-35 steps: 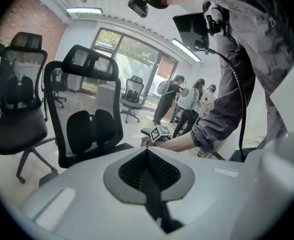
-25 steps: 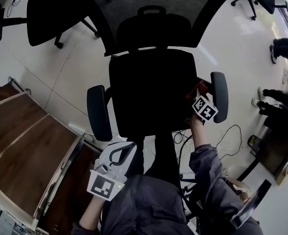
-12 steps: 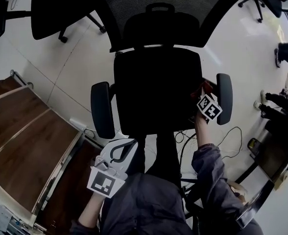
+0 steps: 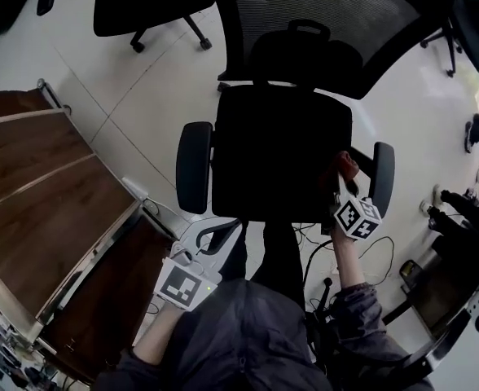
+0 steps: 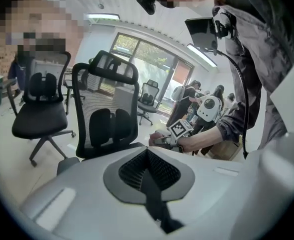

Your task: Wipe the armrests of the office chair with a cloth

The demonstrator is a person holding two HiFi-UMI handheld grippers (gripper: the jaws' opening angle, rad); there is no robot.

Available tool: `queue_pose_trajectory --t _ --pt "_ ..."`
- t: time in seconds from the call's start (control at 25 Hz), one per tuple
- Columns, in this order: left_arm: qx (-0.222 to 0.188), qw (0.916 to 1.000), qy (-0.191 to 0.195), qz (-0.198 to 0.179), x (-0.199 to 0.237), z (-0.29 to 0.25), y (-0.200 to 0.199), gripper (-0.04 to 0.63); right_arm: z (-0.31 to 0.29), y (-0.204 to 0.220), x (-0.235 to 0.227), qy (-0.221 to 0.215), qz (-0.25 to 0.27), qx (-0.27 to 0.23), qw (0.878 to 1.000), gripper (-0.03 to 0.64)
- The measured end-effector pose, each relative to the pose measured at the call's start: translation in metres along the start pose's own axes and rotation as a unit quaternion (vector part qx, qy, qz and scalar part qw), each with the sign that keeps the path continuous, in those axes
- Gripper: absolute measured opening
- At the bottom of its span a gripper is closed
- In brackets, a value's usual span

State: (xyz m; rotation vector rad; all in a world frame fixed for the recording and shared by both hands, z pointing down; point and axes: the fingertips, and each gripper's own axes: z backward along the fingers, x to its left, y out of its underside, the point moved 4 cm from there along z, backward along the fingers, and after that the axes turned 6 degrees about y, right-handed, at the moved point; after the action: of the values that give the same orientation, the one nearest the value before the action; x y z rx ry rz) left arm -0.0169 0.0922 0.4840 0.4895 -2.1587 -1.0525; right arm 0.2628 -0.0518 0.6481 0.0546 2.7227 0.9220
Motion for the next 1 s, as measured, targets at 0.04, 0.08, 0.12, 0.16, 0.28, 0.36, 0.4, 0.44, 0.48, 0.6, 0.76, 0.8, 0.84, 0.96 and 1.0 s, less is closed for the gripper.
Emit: queue_pose_trajectory --t 0.04,0.08,0.12,0.16,0.28,0.36,0.4,0.44,0.48,0.6,0.76,0.8,0.84,0.96,1.0 --pt "-0.006 1.0000 -0.006 0.003 0.000 0.004 0.001 0.017 0.003 -0.004 0.019 -0.025 0.027 -0.001 0.999 0.055" --pt "-0.012 0.9998 -0.013 0.005 0.001 0.008 0.001 0.017 0.006 -0.009 0.039 -0.048 0.050 -0.003 0.998 0.055" --pt "-0.018 0.9996 -0.020 0.006 0.002 0.011 0.001 0.017 0.008 -0.014 0.057 -0.070 0.070 -0.005 0.995 0.055" --pt "-0.023 0.9994 -0.025 0.005 0.002 0.015 0.001 0.017 0.011 -0.020 0.074 -0.090 0.086 -0.008 0.992 0.055" --pt "-0.037 0.9983 -0.045 -0.003 -0.003 0.035 -0.005 0.017 0.022 -0.032 0.122 -0.144 0.116 -0.012 0.983 0.055" --pt "-0.045 0.9969 -0.064 -0.003 -0.007 0.050 -0.005 0.017 0.033 -0.038 0.148 -0.173 0.128 -0.012 0.976 0.055" --pt "-0.051 0.9958 -0.076 0.000 -0.009 0.055 -0.003 0.017 0.038 -0.042 0.159 -0.186 0.137 -0.013 0.973 0.055" --pt "-0.056 0.9946 -0.087 0.001 -0.011 0.059 -0.003 0.015 0.043 -0.047 0.167 -0.198 0.147 -0.016 0.969 0.055" --pt "-0.060 0.9934 -0.097 0.002 -0.013 0.062 -0.003 0.017 0.048 -0.052 0.175 -0.208 0.158 -0.019 0.965 0.055" --pt "-0.065 0.9905 -0.121 0.007 -0.027 0.078 -0.009 0.017 0.072 -0.058 0.193 -0.235 0.186 -0.021 0.954 0.055" --pt "-0.075 0.9881 -0.134 0.010 -0.048 0.090 -0.017 0.015 0.102 -0.063 0.202 -0.261 0.215 -0.030 0.941 0.055" --pt "-0.073 0.9883 -0.134 0.005 -0.054 0.092 -0.020 0.015 0.110 -0.063 0.203 -0.266 0.215 -0.032 0.939 0.055" --pt "-0.069 0.9886 -0.134 -0.003 -0.061 0.093 -0.022 0.015 0.119 -0.061 0.204 -0.272 0.215 -0.033 0.937 0.055" --pt "-0.075 0.9876 -0.137 -0.018 -0.086 0.095 -0.036 0.015 0.150 -0.057 0.204 -0.290 0.228 -0.039 0.929 0.055" --pt "-0.085 0.9869 -0.137 -0.014 -0.095 0.095 -0.042 0.015 0.160 -0.057 0.203 -0.295 0.234 -0.044 0.925 0.055"
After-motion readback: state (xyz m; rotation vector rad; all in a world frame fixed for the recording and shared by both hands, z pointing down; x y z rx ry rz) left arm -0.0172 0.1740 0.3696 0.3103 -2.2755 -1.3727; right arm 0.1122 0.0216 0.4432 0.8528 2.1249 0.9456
